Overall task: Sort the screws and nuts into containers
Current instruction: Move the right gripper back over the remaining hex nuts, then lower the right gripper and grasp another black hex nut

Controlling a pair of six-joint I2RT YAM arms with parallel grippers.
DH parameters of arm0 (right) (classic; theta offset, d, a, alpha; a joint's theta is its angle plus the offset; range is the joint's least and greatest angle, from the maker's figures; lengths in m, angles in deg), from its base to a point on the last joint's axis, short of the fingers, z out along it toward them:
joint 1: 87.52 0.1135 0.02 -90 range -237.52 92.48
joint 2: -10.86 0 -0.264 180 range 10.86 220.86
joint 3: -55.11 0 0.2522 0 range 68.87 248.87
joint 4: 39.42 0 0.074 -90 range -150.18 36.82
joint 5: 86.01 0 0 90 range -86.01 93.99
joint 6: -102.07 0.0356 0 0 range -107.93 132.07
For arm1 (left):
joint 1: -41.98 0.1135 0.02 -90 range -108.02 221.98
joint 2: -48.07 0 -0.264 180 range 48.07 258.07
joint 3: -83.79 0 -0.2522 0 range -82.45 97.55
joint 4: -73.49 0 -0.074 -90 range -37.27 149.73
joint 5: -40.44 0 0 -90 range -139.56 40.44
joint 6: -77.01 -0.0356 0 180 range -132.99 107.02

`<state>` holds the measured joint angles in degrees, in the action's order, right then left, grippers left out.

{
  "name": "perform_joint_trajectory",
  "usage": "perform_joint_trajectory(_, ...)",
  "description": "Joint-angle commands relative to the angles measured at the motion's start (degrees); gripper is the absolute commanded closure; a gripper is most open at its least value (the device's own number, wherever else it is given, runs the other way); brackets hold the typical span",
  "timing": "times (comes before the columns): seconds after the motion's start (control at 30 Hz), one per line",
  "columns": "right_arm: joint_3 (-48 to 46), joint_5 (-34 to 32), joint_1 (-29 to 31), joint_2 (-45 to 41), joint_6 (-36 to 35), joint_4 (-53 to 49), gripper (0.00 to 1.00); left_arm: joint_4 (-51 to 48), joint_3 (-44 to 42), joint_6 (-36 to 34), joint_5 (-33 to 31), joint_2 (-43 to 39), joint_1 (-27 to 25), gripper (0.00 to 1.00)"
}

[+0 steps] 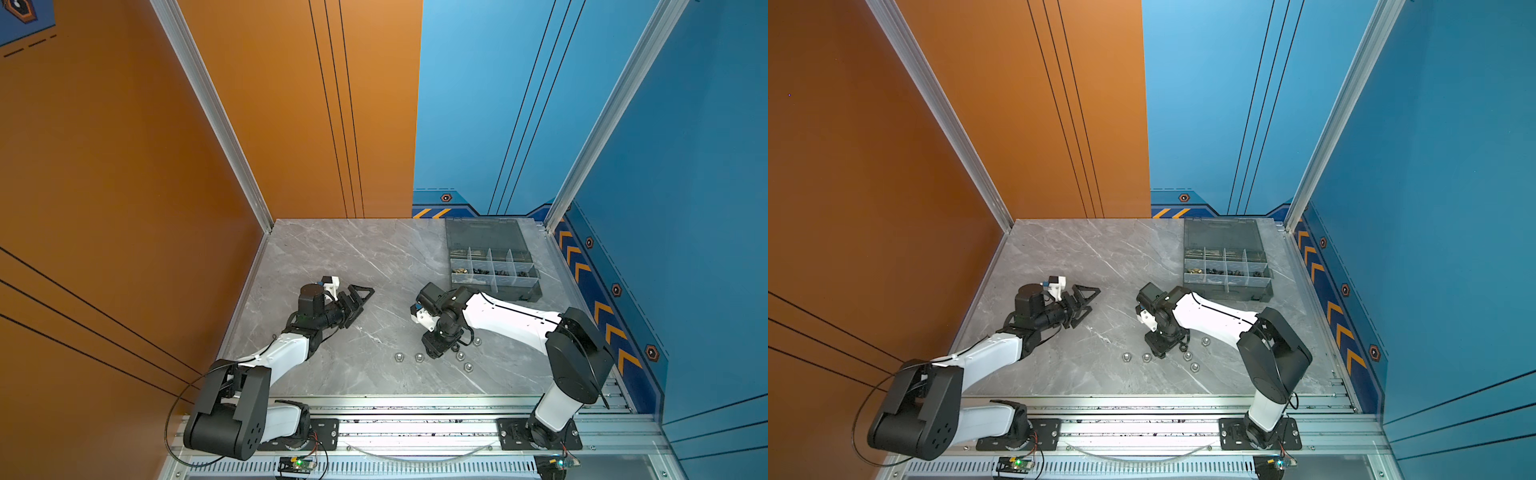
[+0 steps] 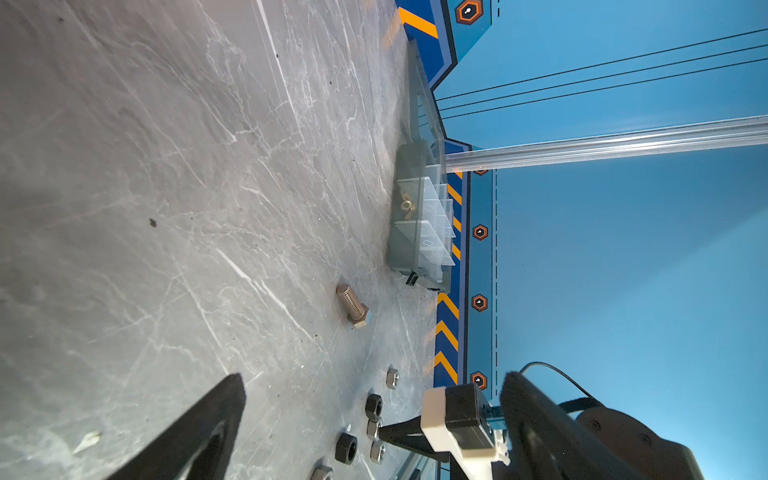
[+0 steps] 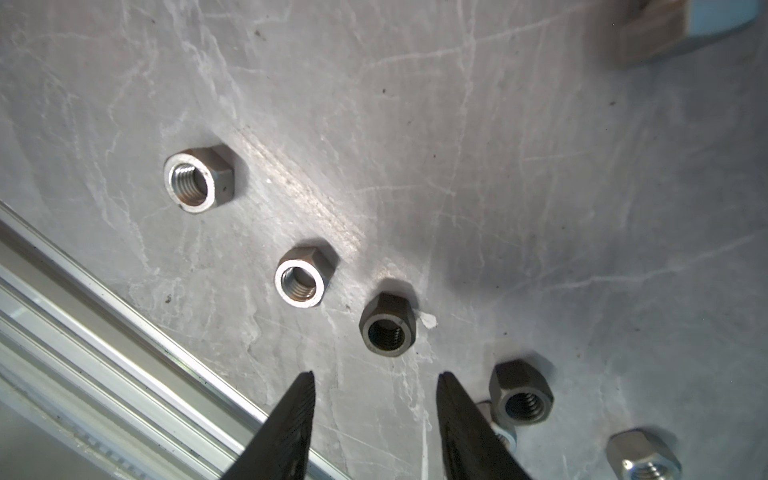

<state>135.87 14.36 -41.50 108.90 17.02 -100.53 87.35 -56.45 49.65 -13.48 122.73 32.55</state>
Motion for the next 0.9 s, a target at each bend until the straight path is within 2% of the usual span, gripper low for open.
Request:
perform_joint_trajectory(0.0, -1.5, -1.9, 0.6, 0.8, -0.1, 2.9, 0.5, -0.4, -0.8, -0.6, -0.8, -1.1, 0.1, 0.02)
perform_joint_trajectory(0.33, -5.8, -2.2, 0.8, 0.4, -7.3, 8.7, 0.51, -0.6, -0.8, -0.7, -0.9, -1.0, 0.1, 0.02)
perform_joint_trajectory(0.87, -4.8, -1.8, 0.8, 3.2, -5.9, 6.2, 0.54, -0.9, -0.8, -0.8, -1.0, -0.9, 0.1, 0.02)
